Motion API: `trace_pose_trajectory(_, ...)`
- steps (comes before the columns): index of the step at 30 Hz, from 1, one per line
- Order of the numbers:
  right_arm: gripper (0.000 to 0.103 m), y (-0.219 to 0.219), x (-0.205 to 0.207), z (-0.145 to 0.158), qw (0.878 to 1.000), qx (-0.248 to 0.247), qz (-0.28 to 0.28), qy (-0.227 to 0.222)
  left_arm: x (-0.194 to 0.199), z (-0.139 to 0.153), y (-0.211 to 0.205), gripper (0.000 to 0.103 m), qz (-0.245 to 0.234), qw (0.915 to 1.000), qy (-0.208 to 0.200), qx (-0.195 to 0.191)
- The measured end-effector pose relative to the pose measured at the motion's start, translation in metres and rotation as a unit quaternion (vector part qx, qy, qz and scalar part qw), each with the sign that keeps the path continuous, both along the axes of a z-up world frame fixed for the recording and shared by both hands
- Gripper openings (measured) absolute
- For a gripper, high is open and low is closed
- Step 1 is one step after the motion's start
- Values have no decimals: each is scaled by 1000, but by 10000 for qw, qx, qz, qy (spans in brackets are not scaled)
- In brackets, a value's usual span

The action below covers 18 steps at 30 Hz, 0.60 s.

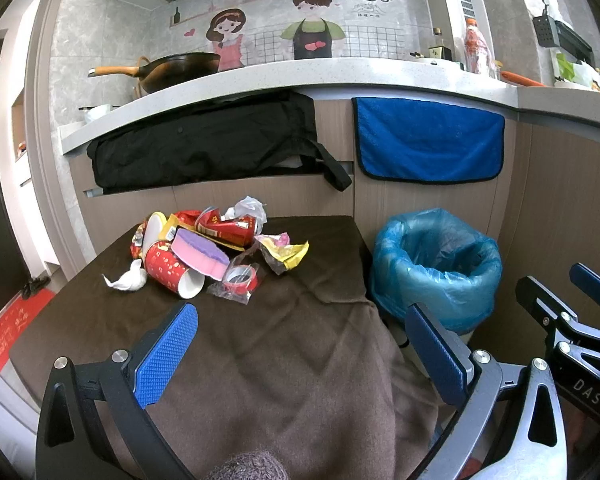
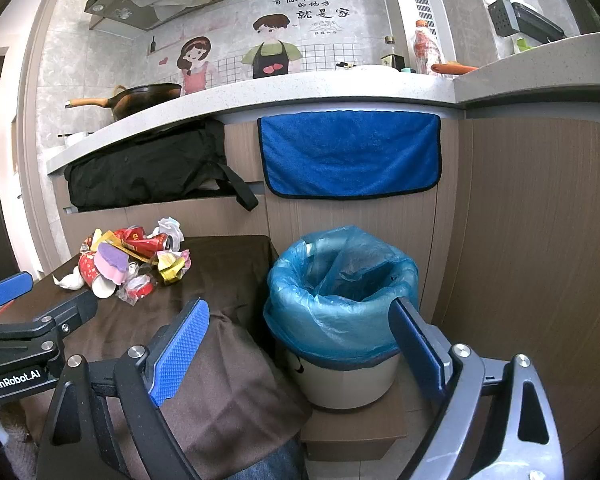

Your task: Collect trash

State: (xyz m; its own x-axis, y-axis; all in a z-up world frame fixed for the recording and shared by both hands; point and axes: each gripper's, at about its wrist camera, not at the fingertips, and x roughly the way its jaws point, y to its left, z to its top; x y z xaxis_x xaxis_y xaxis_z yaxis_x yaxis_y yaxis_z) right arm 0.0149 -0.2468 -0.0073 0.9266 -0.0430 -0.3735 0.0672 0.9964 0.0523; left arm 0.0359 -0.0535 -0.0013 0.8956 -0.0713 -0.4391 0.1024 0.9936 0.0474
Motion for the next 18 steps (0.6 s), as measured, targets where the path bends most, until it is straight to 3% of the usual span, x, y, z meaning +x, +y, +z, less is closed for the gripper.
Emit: trace_pose_trajectory(18,90,-1,0,1,10000,-4,-24,-10,0,0,0,102,-2,10000,6,-7)
